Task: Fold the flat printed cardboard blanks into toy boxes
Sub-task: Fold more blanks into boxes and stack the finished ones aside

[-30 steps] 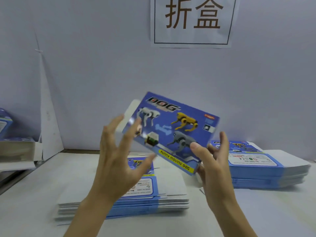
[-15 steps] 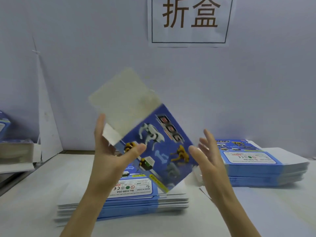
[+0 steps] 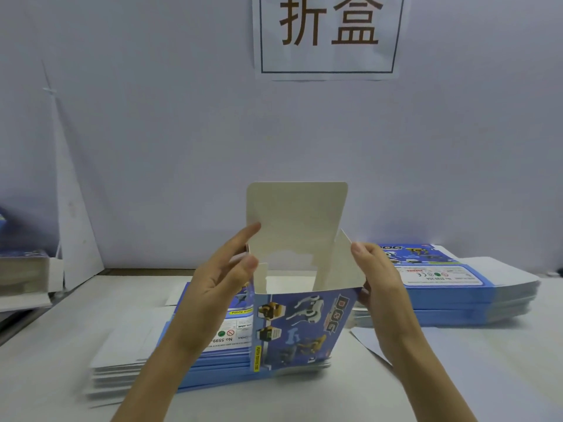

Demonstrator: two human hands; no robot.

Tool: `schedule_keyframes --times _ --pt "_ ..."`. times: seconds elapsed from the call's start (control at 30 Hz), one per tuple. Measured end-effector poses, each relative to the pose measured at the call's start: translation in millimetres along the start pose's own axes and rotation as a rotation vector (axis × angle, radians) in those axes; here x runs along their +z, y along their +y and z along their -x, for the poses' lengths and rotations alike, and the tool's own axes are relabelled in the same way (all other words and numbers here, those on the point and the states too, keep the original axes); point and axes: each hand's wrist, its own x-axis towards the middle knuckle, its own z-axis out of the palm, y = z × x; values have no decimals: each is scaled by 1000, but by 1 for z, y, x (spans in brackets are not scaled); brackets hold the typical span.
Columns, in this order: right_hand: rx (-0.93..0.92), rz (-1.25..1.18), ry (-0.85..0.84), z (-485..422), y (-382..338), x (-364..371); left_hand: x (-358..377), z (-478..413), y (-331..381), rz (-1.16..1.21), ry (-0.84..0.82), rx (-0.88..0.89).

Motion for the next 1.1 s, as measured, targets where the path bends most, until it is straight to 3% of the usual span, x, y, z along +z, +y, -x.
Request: schedule_keyframes --times 0.3,0.43,0.53,0.7,0.87,1.1 --pt "243 -332 111 -7 10 -10 7 -1 1 22 15 -38" --pt "320 -348 132 -11 13 -16 8 -1 0 28 20 -42" --pt "280 -170 71 -12 10 -20 10 0 0 21 13 -37" --pt "-68 452 154 3 2 -2 10 1 -1 10 32 -26" --pt "14 610 196 3 2 2 12 0 0 19 0 -37" --pt "62 601 158 2 0 -1 9 1 2 -9 5 -28"
